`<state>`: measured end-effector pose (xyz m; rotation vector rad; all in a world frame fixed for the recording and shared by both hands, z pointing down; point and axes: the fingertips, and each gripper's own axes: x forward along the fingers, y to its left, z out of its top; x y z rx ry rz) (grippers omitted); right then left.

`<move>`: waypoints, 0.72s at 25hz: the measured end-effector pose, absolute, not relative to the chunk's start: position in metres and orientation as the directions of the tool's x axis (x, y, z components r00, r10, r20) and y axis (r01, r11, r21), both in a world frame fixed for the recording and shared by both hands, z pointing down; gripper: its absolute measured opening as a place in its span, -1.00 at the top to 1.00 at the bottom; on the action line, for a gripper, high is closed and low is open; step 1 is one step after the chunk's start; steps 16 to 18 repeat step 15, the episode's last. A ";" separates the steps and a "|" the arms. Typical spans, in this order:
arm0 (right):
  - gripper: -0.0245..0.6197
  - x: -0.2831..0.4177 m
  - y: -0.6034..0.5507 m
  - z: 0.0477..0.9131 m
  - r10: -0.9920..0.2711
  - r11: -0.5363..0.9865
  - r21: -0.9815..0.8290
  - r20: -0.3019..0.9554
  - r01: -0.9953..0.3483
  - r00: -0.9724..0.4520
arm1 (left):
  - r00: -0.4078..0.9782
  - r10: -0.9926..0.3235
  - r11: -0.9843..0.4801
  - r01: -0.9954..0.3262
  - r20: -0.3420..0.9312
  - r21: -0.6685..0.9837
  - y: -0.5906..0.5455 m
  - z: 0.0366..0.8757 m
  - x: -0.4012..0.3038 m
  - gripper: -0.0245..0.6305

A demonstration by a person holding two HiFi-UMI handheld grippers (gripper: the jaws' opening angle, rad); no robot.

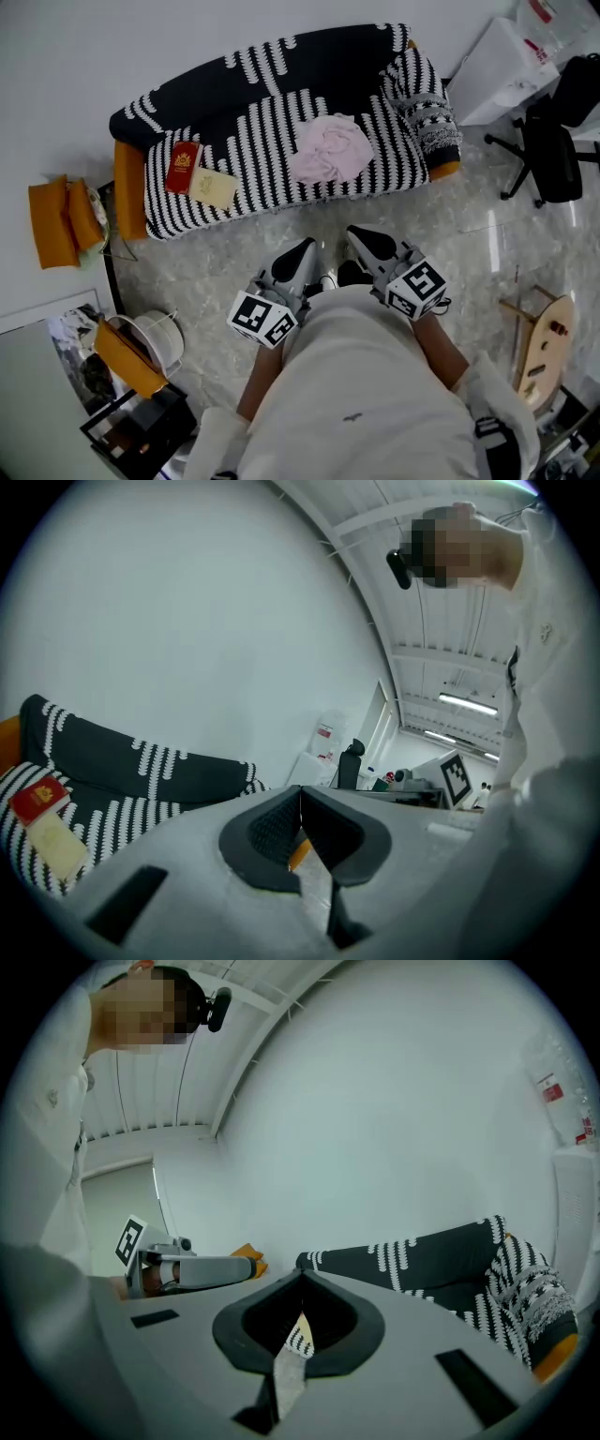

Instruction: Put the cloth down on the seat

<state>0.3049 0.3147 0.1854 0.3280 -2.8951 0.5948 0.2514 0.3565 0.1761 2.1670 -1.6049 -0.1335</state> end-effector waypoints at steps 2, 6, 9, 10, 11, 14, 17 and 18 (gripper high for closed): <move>0.90 0.304 0.317 0.185 -0.167 0.902 -0.362 0.207 -0.234 -0.964 | 0.308 -0.934 -0.215 -0.889 0.182 0.404 0.357 0.177 0.251 0.89; 0.90 0.309 0.317 0.187 -0.161 0.906 -0.355 0.211 -0.229 -0.964 | 0.304 -0.935 -0.209 -0.887 0.183 0.411 0.358 0.181 0.256 0.89; 0.90 0.314 0.314 0.189 -0.171 0.904 -0.353 0.219 -0.241 -0.961 | 0.304 -0.935 -0.208 -0.888 0.184 0.411 0.357 0.181 0.259 0.89; 0.90 0.315 0.314 0.188 -0.168 0.907 -0.348 0.219 -0.238 -0.961 | 0.307 -0.934 -0.210 -0.888 0.185 0.410 0.356 0.181 0.260 0.89; 0.90 0.316 0.312 0.187 -0.166 0.910 -0.342 0.220 -0.236 -0.961 | 0.311 -0.932 -0.214 -0.887 0.185 0.409 0.354 0.181 0.262 0.89; 0.90 0.320 0.307 0.188 -0.170 0.912 -0.332 0.227 -0.240 -0.959 | 0.323 -0.928 -0.228 -0.887 0.185 0.402 0.349 0.182 0.268 0.89; 0.90 0.321 0.305 0.189 -0.172 0.912 -0.331 0.230 -0.243 -0.958 | 0.326 -0.927 -0.232 -0.887 0.185 0.400 0.348 0.182 0.269 0.89; 0.90 0.321 0.305 0.189 -0.172 0.912 -0.331 0.230 -0.243 -0.958 | 0.326 -0.927 -0.232 -0.887 0.185 0.400 0.348 0.182 0.269 0.89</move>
